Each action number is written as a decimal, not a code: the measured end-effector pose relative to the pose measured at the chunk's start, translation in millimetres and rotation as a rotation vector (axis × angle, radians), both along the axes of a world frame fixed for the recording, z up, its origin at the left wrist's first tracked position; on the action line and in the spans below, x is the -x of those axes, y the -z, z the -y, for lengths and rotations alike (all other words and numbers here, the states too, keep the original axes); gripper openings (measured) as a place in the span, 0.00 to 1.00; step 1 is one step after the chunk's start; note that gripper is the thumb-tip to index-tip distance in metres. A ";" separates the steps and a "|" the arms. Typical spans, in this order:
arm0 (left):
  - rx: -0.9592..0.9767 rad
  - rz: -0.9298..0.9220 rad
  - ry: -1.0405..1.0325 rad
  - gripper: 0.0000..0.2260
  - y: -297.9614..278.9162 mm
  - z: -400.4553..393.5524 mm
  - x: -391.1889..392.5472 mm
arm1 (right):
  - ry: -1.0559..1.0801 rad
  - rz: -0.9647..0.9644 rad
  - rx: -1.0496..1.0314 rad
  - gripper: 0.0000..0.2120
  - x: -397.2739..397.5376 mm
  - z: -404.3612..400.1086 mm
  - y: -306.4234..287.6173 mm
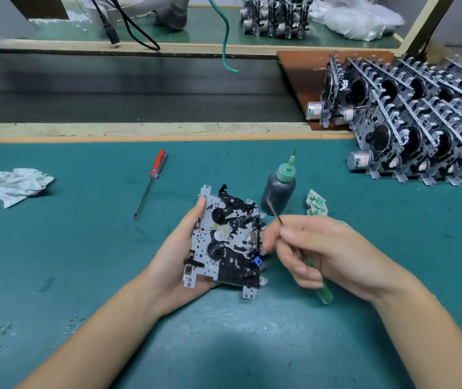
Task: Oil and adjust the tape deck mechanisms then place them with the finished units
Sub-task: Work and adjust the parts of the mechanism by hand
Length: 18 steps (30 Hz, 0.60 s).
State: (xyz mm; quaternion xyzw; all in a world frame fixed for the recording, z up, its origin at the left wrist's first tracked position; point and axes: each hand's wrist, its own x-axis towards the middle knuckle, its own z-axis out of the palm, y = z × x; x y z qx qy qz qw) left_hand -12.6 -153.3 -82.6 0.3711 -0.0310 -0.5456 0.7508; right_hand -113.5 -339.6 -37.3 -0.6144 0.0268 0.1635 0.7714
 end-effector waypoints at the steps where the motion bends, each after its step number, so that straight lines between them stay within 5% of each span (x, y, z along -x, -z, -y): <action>1: -0.003 0.006 -0.001 0.27 -0.9 0.3 0.4 | -0.023 -0.028 0.023 0.09 0.2 -0.1 0.3; 11: 0.029 0.008 0.058 0.29 -2.3 0.6 -0.3 | -0.165 -0.261 0.259 0.24 -0.5 -10.9 0.9; 18: 0.056 -0.011 0.089 0.28 -4.1 0.3 -1.3 | -0.163 -0.268 0.312 0.25 -0.8 -16.6 -2.6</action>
